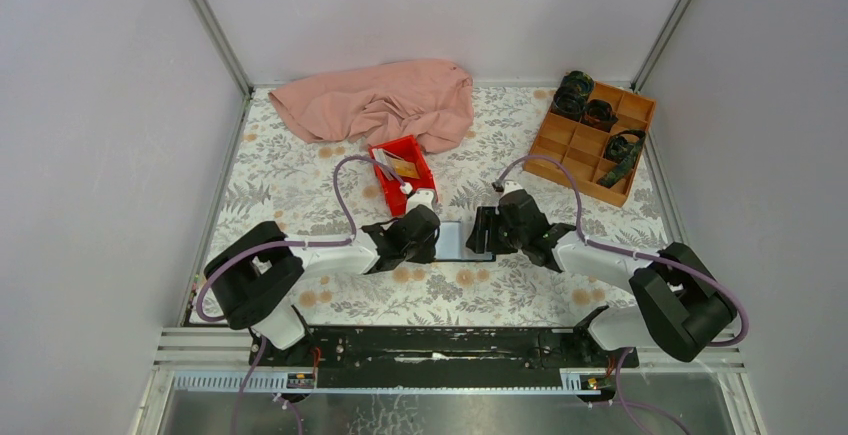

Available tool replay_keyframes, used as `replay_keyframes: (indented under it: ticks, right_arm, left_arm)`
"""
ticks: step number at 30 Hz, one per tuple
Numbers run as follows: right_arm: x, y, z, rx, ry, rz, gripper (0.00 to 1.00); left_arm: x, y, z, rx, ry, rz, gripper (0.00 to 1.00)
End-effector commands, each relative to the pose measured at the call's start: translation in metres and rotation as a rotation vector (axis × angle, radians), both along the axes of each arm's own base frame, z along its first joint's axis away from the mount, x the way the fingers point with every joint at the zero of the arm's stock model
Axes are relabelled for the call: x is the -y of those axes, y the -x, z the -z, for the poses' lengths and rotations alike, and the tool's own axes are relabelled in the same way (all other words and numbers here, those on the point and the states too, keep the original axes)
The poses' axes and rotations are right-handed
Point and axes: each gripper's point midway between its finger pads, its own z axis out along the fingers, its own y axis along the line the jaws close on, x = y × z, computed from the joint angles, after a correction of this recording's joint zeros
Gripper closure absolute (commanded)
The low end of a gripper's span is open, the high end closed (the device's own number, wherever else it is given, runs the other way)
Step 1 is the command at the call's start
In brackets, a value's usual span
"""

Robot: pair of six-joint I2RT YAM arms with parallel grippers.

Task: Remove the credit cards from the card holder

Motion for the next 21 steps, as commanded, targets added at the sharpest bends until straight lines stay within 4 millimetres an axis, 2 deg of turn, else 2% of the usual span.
replay_keyframes:
  ticks: [1, 6, 12, 21]
  right_arm:
    - [0.001, 0.000, 0.001, 0.010, 0.005, -0.003, 0.36]
    - [-0.004, 0.004, 0.006, -0.010, -0.012, -0.026, 0.36]
    - [-0.021, 0.001, -0.003, -0.008, -0.071, -0.078, 0.36]
    - [-0.028, -0.003, -0.010, 0.002, -0.081, -0.092, 0.36]
  left_arm:
    - [0.011, -0.004, -0.002, 0.014, 0.025, 0.017, 0.75]
    - [0.009, -0.004, 0.000, 0.011, 0.020, 0.015, 0.75]
    - [0.010, -0.004, 0.000, 0.012, 0.020, 0.014, 0.75]
    - [0.009, -0.003, 0.003, 0.007, 0.015, 0.016, 0.75]
